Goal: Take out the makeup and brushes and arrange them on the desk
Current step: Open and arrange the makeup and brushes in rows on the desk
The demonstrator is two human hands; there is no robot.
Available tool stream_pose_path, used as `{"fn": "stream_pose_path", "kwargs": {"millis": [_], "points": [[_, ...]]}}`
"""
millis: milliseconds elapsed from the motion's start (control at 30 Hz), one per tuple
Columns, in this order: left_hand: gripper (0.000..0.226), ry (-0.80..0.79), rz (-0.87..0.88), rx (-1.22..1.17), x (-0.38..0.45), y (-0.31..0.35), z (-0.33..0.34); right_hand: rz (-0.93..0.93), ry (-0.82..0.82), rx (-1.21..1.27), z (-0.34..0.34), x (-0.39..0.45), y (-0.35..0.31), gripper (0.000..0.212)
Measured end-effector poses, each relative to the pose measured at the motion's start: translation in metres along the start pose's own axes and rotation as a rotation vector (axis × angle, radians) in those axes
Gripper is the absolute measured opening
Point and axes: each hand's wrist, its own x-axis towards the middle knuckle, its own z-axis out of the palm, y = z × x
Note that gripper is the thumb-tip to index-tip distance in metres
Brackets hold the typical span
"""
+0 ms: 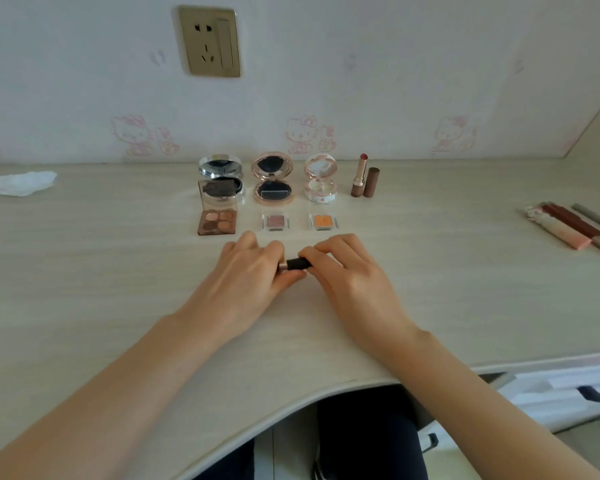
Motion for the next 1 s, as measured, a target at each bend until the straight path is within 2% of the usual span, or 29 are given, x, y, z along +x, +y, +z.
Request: {"fn": "stream_pose_path", "kwargs": {"millis": [67, 167, 300, 467, 600, 733, 1000], "points": [[0.033, 0.042, 0.039, -0.046, -0.002, 0.000, -0.002, 0.014, 0.011, 0.026, 0.000, 0.000, -0.001, 0.023], [0.036, 0.008, 0.021, -0.094, -0.001, -0.002, 0.000, 0.076, 0.027, 0.150, -0.003, -0.001, 0.000, 0.025], [0.036, 0.027, -0.042, -0.167, 0.002, -0.008, 0.004, 0.275, 0.036, 0.357, -0.008, -0.001, 0.001, 0.034], [0.015, 0.138, -0.090, -0.331, 0.001, -0.015, 0.009, 0.332, 0.102, 0.435, -0.012, 0.000, 0.000, 0.024], [0.006, 0.102, -0.147, -0.437, 0.000, -0.015, 0.012, 0.434, 0.117, 0.553, -0.015, 0.002, 0.001, 0.021], [0.008, 0.067, -0.172, -0.484, 0.004, -0.010, 0.013, 0.609, 0.073, 0.747, -0.019, 0.005, 0.007, 0.016], [0.010, 0.051, -0.198, -0.668, 0.034, 0.024, 0.008, 0.631, 0.052, 0.762, -0.041, 0.008, 0.044, 0.025]]}}
